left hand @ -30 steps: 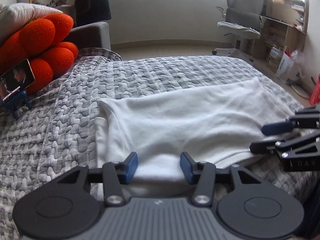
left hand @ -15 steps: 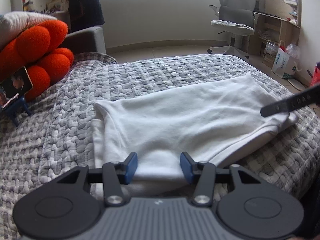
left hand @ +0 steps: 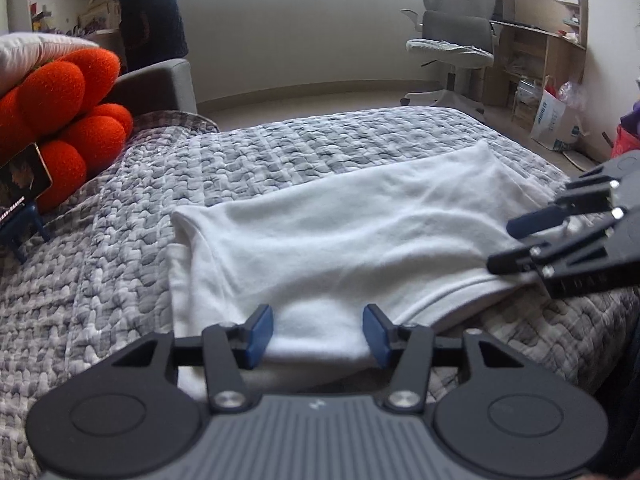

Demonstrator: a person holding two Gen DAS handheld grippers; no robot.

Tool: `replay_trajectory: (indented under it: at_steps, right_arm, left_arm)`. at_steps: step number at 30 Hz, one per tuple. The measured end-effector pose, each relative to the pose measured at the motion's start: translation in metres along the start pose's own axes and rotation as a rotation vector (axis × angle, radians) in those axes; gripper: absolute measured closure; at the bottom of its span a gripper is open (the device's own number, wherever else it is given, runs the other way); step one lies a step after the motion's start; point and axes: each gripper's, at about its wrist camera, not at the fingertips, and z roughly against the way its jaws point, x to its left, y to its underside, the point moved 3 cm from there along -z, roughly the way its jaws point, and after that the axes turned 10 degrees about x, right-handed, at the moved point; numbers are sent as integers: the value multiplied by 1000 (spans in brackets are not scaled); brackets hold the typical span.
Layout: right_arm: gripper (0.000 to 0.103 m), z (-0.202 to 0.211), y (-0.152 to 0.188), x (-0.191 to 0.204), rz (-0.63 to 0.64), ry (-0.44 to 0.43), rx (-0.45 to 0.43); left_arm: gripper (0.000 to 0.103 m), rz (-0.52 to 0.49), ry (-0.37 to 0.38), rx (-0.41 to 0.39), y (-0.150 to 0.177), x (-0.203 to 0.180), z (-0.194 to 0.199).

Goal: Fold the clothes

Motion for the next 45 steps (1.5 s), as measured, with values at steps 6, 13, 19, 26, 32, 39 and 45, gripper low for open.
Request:
replay_trajectory:
  at_steps: [6,13,19,26,32,39,45]
  right_arm:
    - [57,1,-3,-4,-20,-3,-9]
    - [57,19,-34,-35,-165,-2,-159]
    - [85,14,-87,-57,-265,-76,-180]
    - [99,-3,-105,-74,-399,-97,-204]
    - [98,-22,-89,-63,-364,-69,-139]
    - [97,-38,-94,-36,-263,-39,-99]
    - [97,-47,-98,-23,-224,-35,-77]
  left_arm:
    - [51,10,19,0,-3,4,1]
    - [51,53,43,-28,-30,4,7]
    - [51,31,14,-32,-75,-9,-8]
    - [63,148,-7,17,-95,0,-52]
    - [69,214,22,-15,-83,15,-60]
    - [81,354,62,-22,-77,45,-61]
    - [82,370,76,-21,-75,48,-60]
